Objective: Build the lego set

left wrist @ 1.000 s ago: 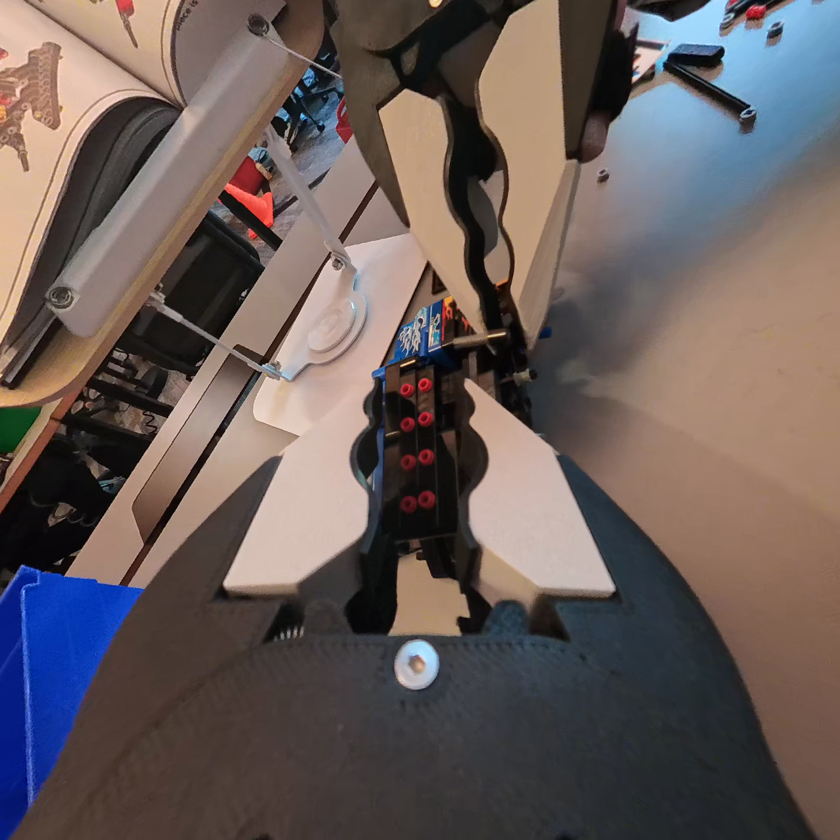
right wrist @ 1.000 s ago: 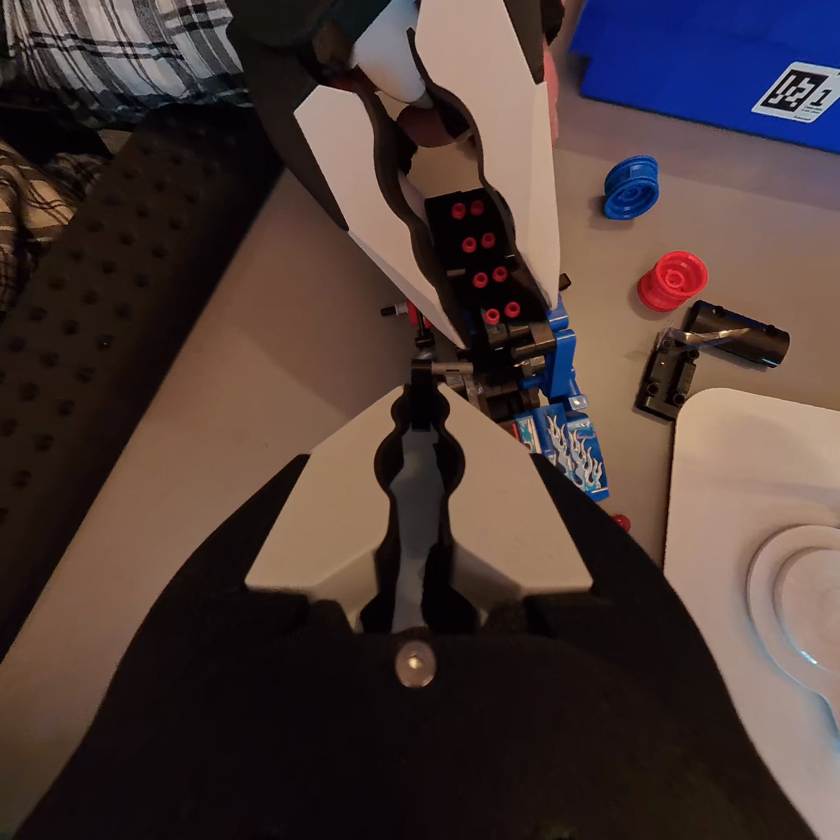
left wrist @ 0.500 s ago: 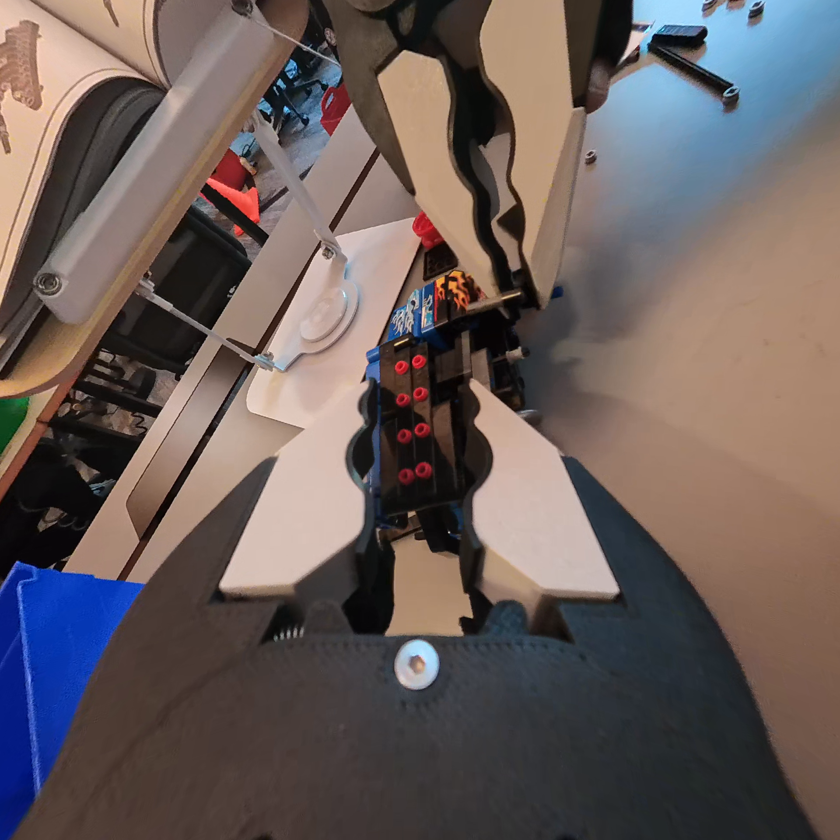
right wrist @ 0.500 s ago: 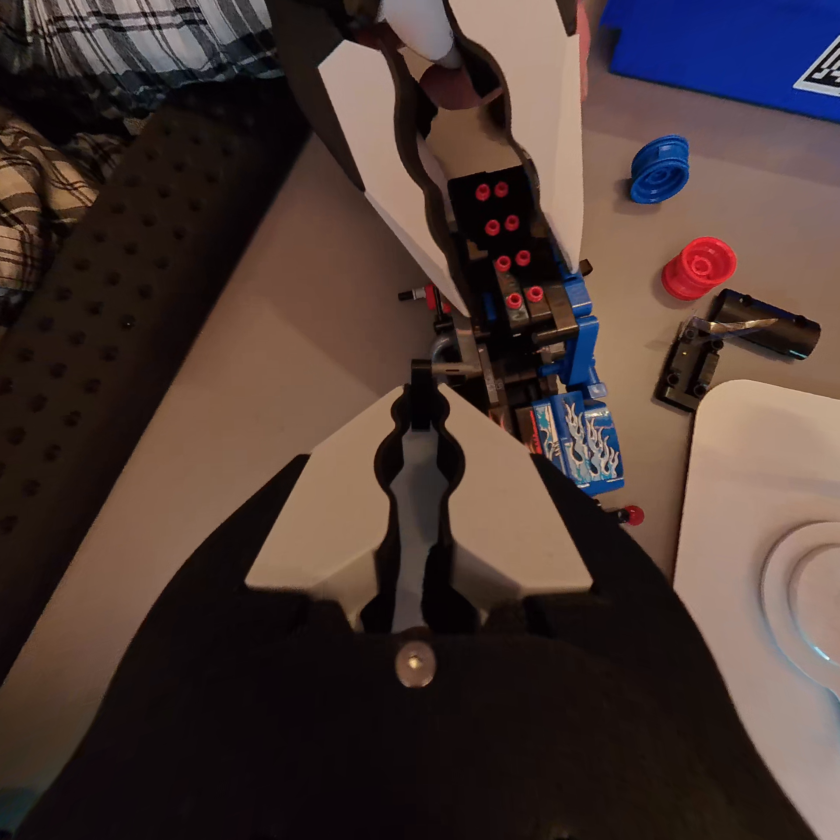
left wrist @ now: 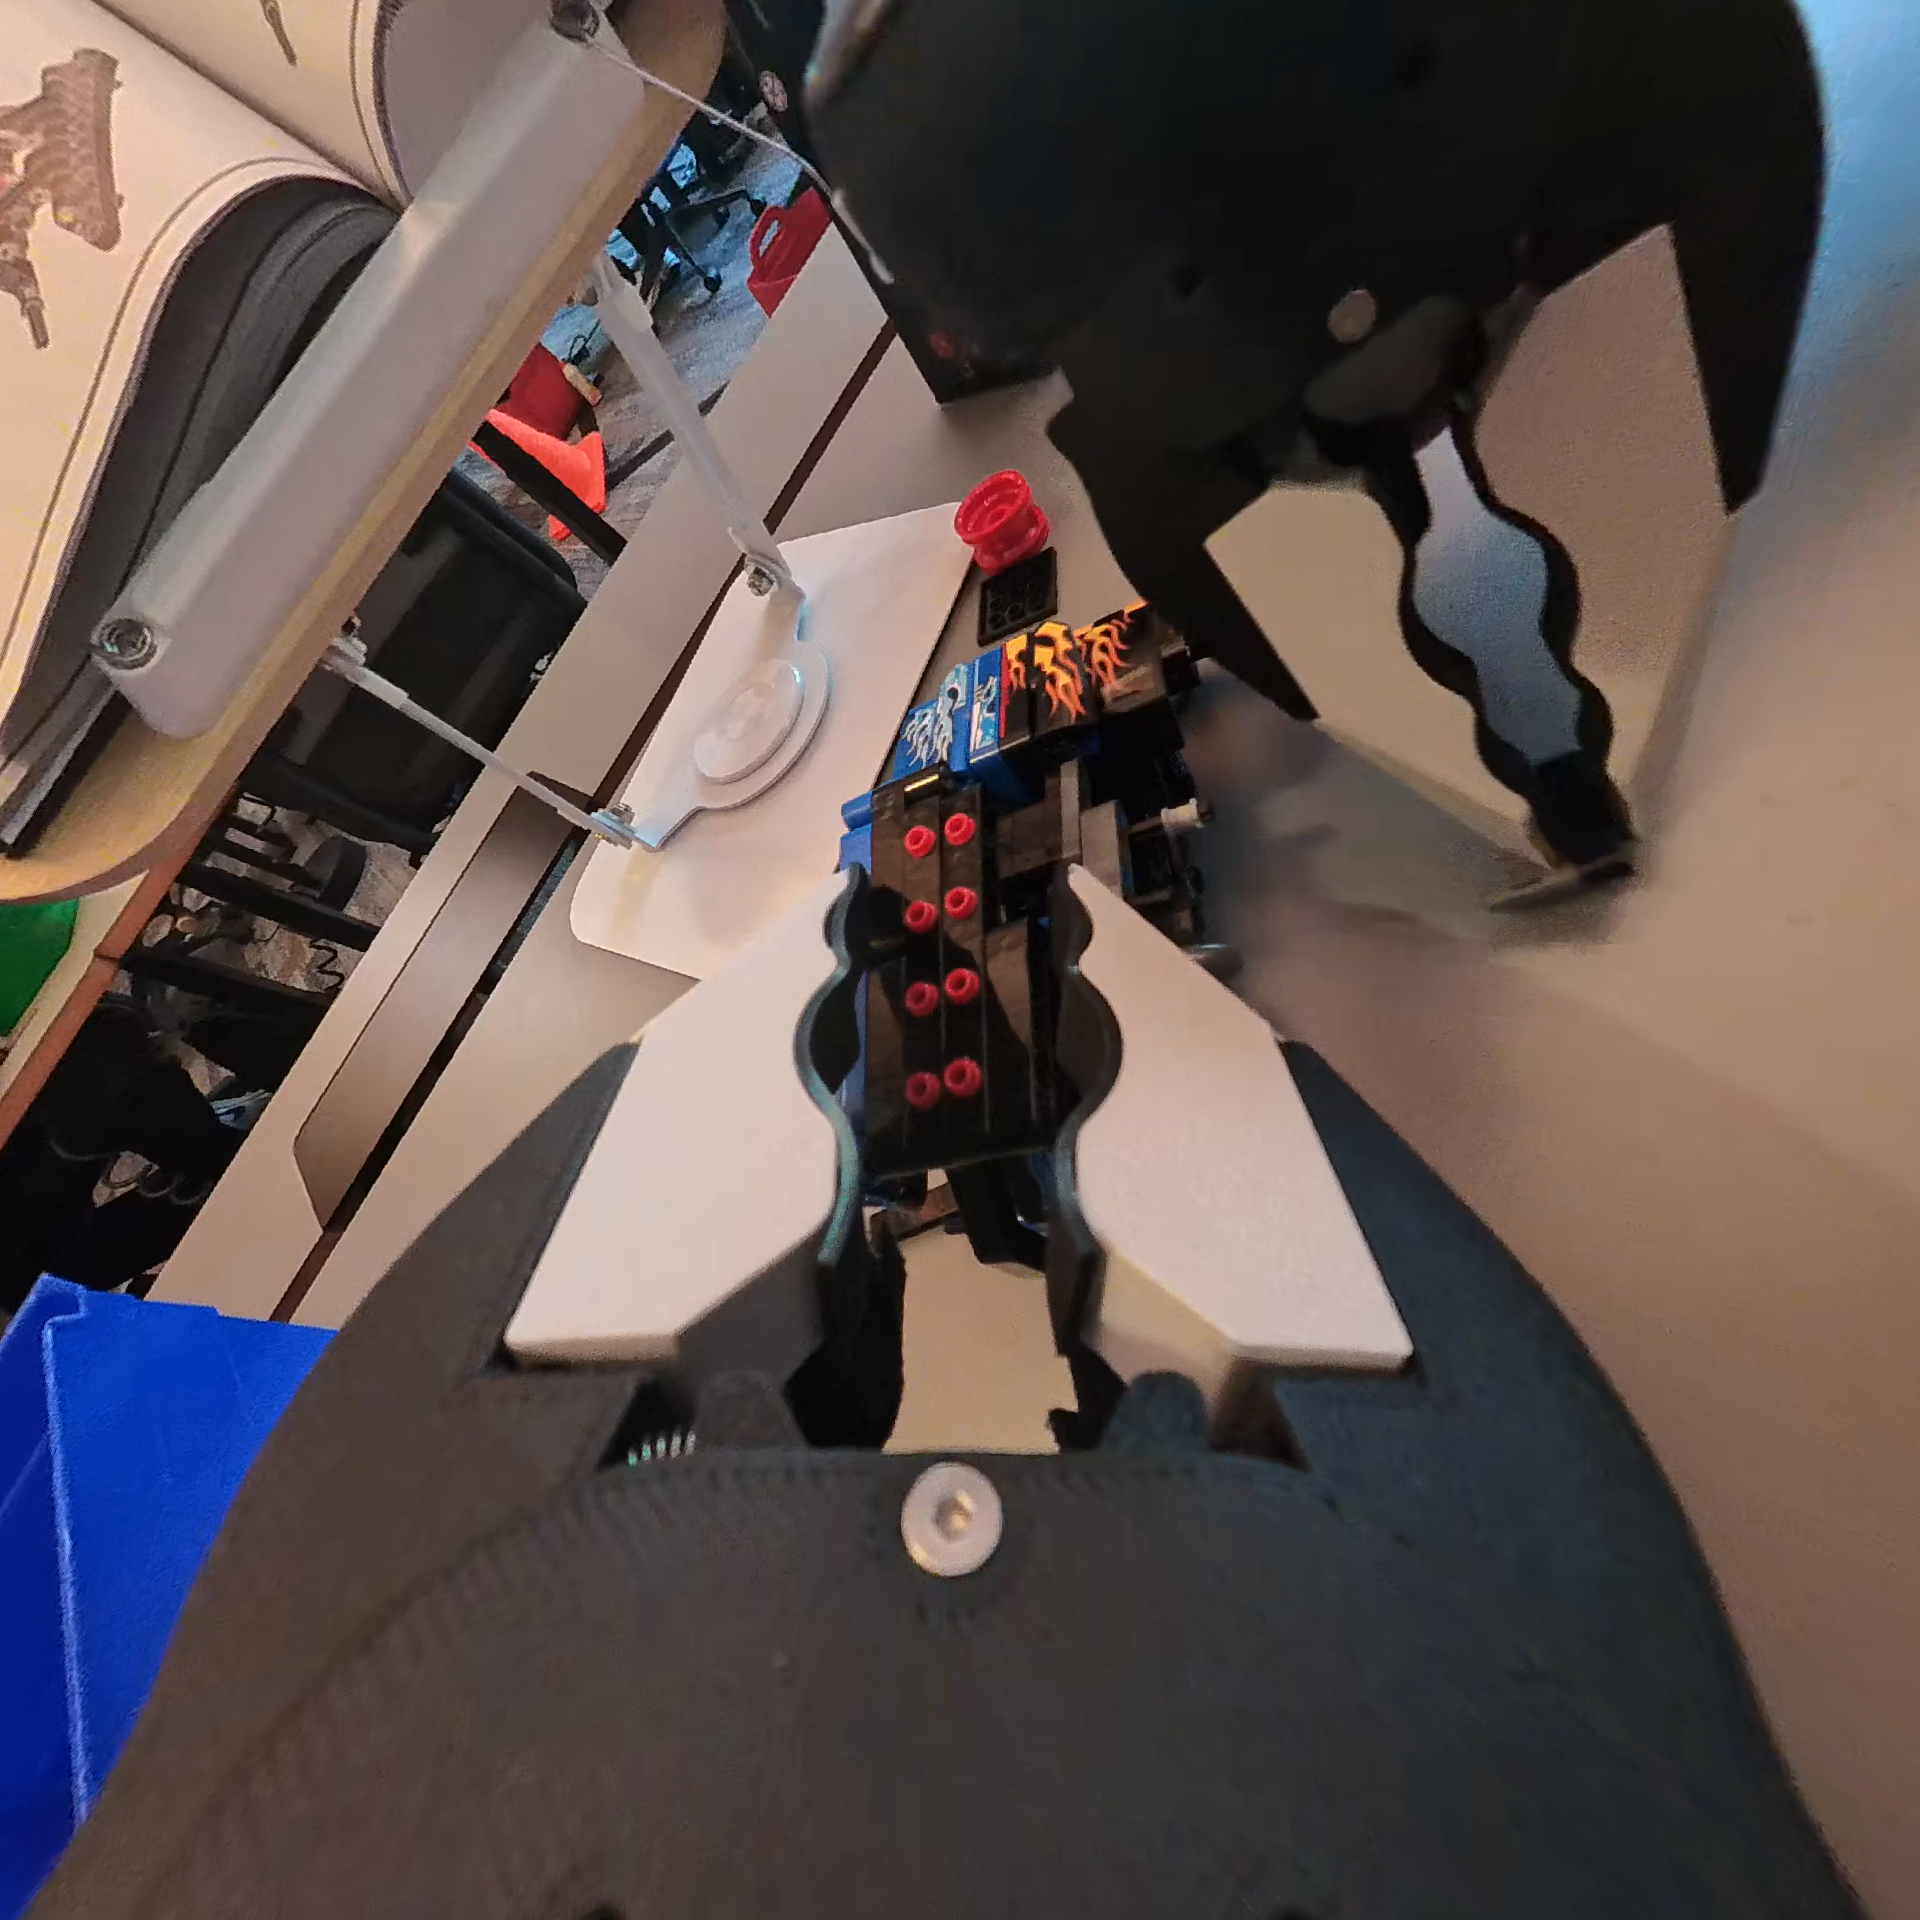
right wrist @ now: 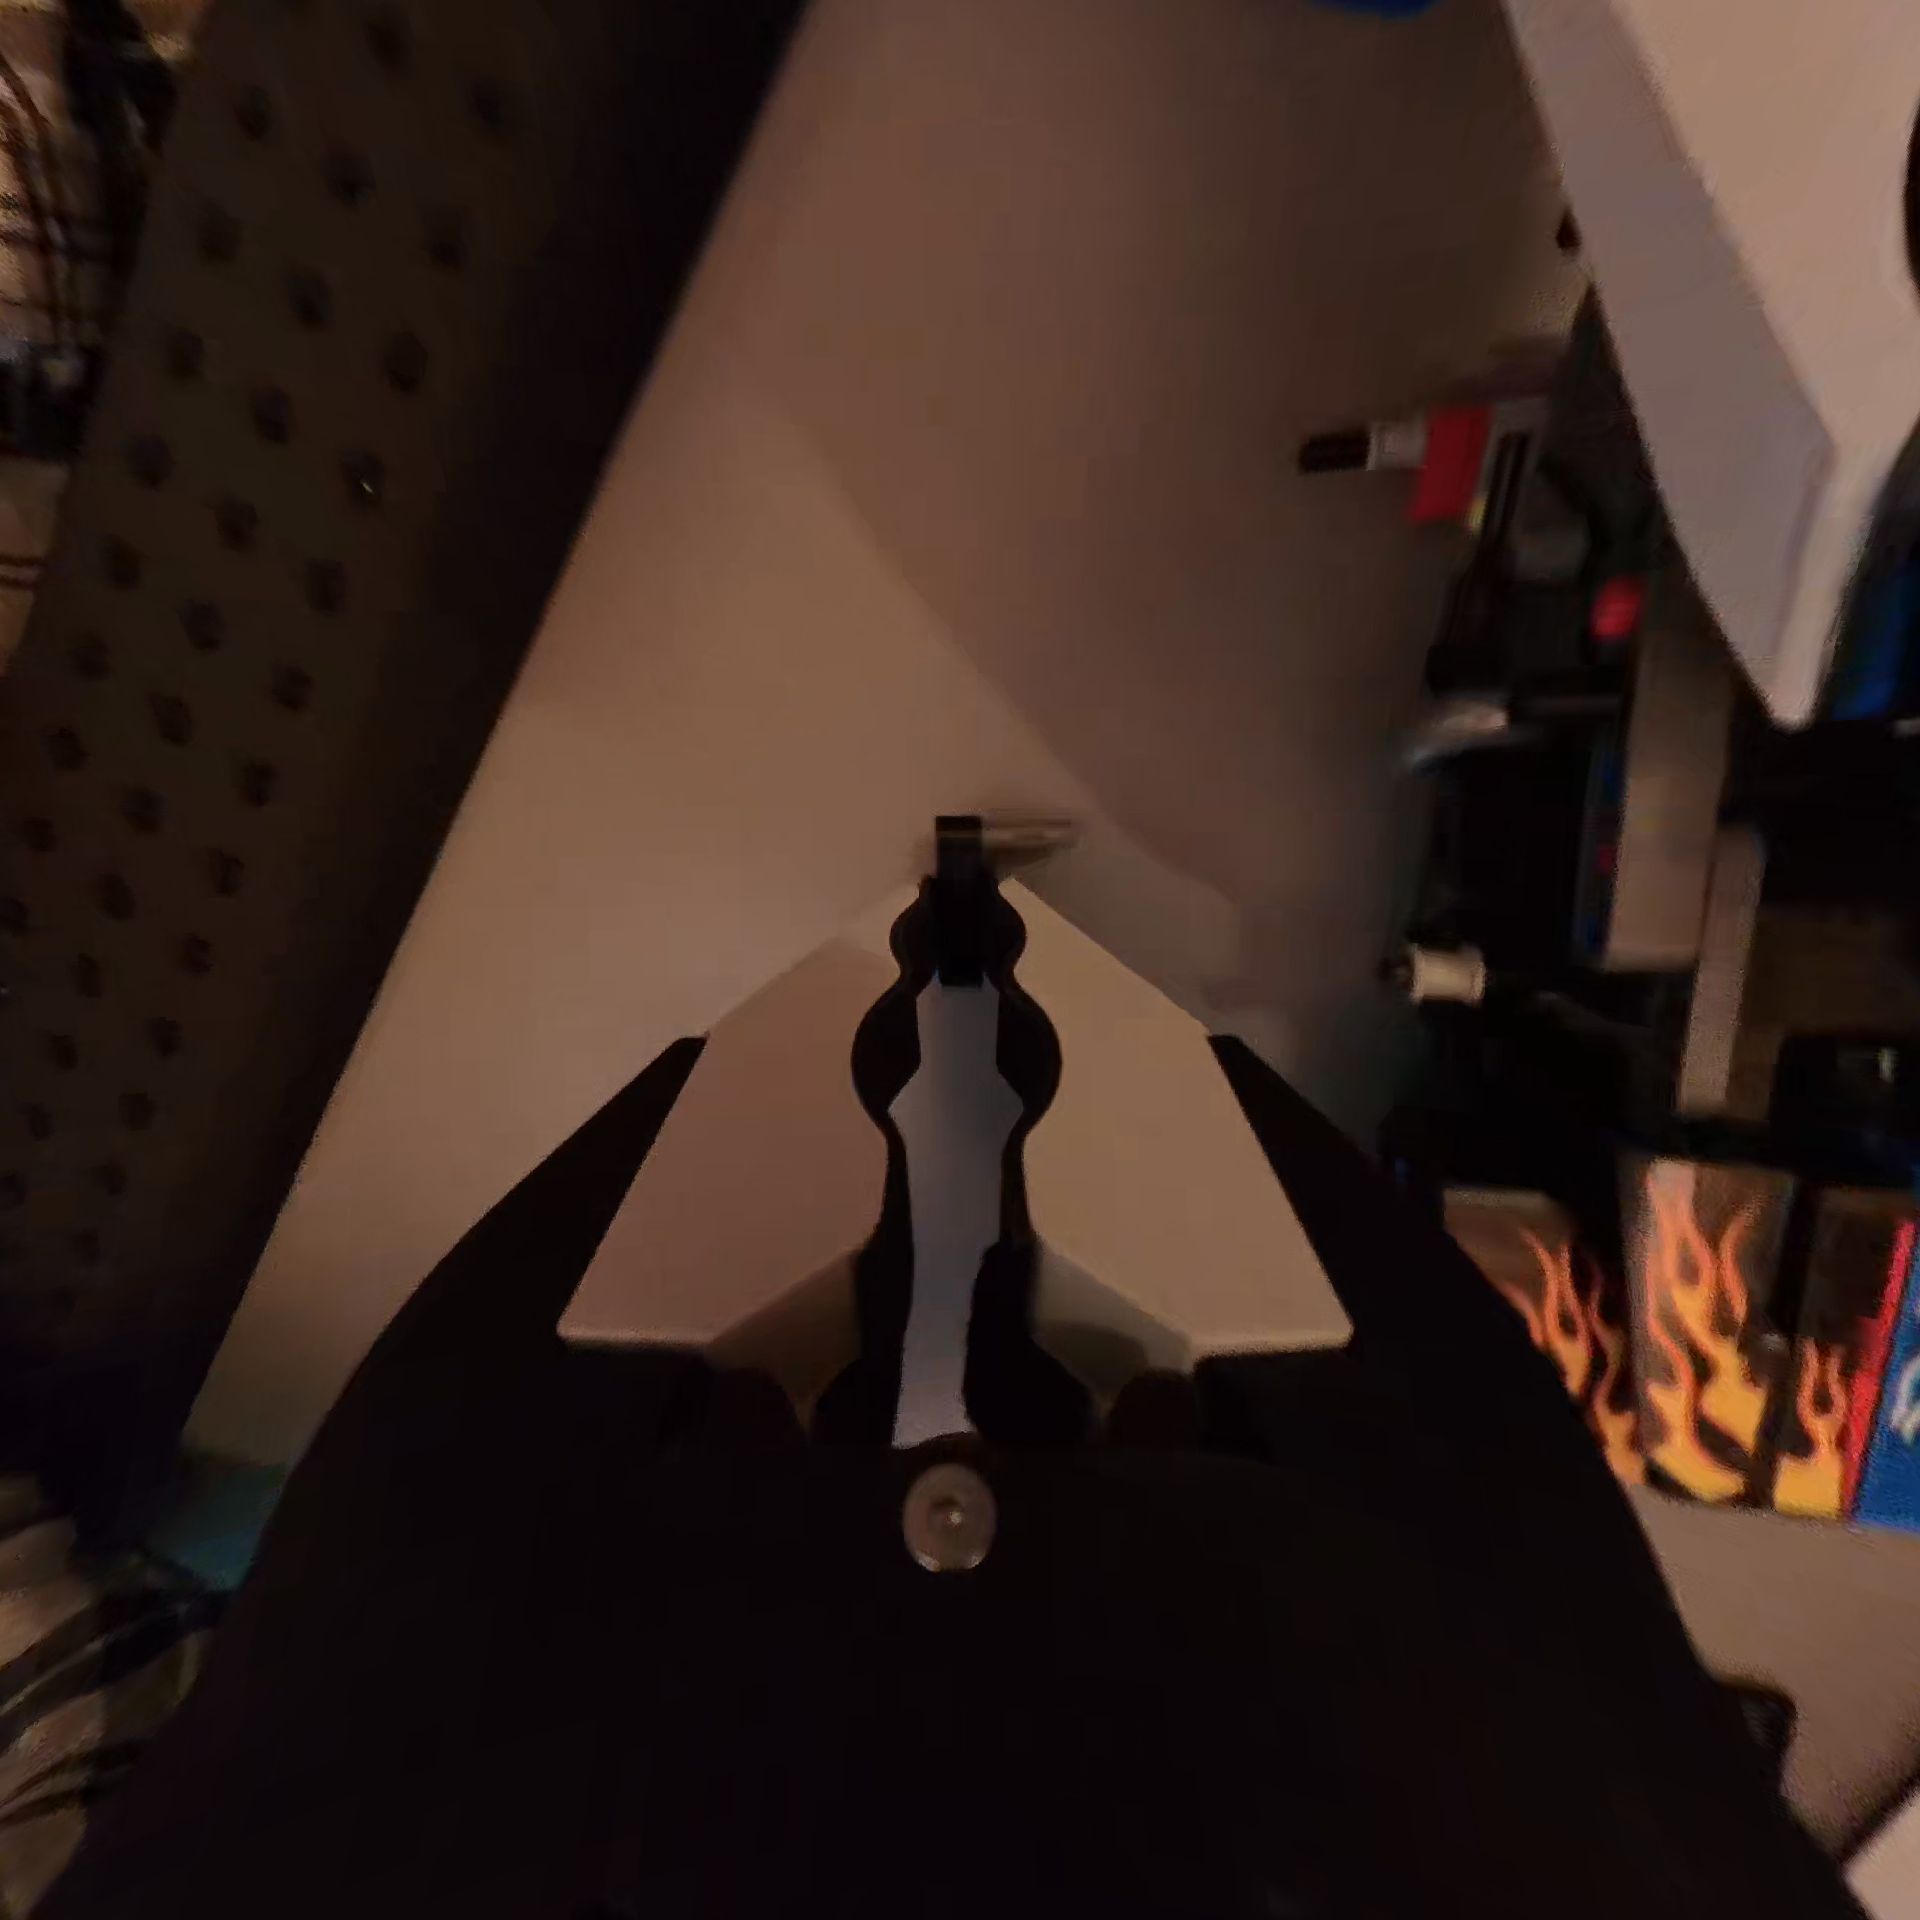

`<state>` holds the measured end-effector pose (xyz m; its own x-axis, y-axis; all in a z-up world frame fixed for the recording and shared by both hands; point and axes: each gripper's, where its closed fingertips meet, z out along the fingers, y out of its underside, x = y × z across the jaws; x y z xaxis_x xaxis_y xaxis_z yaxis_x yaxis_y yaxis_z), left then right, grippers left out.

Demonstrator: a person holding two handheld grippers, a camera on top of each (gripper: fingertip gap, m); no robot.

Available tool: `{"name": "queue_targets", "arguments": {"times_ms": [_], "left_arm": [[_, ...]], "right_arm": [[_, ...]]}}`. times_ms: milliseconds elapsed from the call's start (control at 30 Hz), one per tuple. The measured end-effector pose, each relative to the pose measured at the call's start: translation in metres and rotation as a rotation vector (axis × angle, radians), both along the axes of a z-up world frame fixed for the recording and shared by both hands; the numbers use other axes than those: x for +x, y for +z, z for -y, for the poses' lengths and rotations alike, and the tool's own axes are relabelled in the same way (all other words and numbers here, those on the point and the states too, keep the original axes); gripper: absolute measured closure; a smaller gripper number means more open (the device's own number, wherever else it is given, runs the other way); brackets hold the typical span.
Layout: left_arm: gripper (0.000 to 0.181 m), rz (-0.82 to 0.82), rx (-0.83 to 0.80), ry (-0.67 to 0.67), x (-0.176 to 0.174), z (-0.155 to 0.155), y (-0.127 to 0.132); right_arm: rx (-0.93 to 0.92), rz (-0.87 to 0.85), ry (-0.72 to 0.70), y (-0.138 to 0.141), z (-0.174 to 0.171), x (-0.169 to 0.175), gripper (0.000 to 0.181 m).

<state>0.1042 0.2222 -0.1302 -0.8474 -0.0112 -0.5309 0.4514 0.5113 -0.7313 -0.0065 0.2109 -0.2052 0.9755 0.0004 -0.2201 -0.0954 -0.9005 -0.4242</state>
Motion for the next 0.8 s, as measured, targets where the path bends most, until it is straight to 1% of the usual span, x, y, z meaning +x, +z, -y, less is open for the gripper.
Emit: {"name": "queue_targets", "arguments": {"times_ms": [133, 267, 400, 533, 600, 667, 733, 800], "left_arm": [[0.149, -0.004, -0.008, 0.013, 0.002, -0.001, 0.001], [0.149, -0.017, -0.015, 0.021, 0.004, -0.001, 0.002], [0.148, -0.035, -0.037, 0.019, 0.004, -0.001, 0.005], [0.148, -0.05, -0.087, 0.017, 0.005, -0.003, 0.015], [0.148, -0.052, -0.123, 0.023, 0.007, -0.005, 0.023], [0.149, -0.032, -0.143, 0.055, 0.015, -0.01, 0.031], [0.149, -0.008, -0.175, 0.077, 0.023, -0.012, 0.045], [0.149, 0.015, -0.175, 0.112, 0.036, -0.011, 0.058]], "right_arm": [[0.006, 0.003, 0.021, -0.001, -0.007, -0.004, 0.175], [0.024, -0.007, 0.012, 0.0, -0.01, -0.003, 0.173], [0.035, -0.016, -0.001, 0.002, -0.011, -0.002, 0.16], [0.047, -0.014, -0.012, 0.008, -0.007, -0.001, 0.154], [0.061, 0.011, -0.022, 0.017, -0.001, 0.003, 0.154], [0.097, 0.036, -0.041, 0.033, 0.004, 0.007, 0.154], [0.136, 0.098, -0.082, 0.052, 0.011, 0.017, 0.154], [0.187, 0.199, -0.15, 0.076, 0.02, 0.034, 0.153]]}}
